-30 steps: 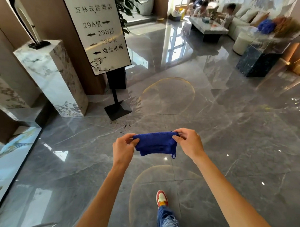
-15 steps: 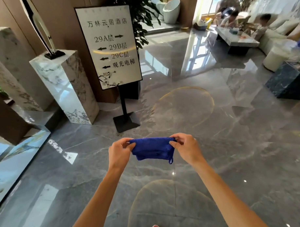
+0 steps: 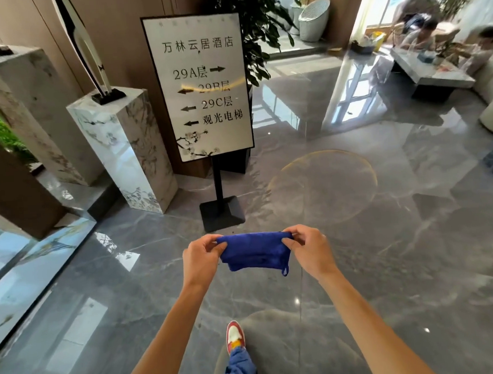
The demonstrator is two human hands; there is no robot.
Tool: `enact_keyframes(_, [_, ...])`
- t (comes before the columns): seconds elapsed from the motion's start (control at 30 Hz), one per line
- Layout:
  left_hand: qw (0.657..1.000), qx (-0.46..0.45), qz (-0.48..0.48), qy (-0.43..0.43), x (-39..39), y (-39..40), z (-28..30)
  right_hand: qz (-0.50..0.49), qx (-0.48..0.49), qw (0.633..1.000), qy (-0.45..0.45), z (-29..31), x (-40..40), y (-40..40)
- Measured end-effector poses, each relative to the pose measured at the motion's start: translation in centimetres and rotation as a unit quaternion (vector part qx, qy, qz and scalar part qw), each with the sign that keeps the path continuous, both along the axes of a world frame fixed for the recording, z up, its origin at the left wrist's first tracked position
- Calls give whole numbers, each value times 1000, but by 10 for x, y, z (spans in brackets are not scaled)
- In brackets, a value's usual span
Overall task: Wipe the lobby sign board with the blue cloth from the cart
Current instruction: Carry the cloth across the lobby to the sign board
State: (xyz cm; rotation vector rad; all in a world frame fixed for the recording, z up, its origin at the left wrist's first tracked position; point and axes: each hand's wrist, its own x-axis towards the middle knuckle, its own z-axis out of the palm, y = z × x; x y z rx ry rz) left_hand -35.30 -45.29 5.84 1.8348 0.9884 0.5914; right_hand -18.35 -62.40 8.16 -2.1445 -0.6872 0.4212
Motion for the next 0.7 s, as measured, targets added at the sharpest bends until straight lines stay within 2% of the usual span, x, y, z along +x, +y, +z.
enact_keyframes(0.2, [999, -20, 16, -32, 55, 72, 0, -29, 24, 999, 15, 1, 51, 78])
enact_keyframes(0.7, [997, -23, 49, -54, 142, 221, 12, 10, 43, 999, -16, 21, 147, 234])
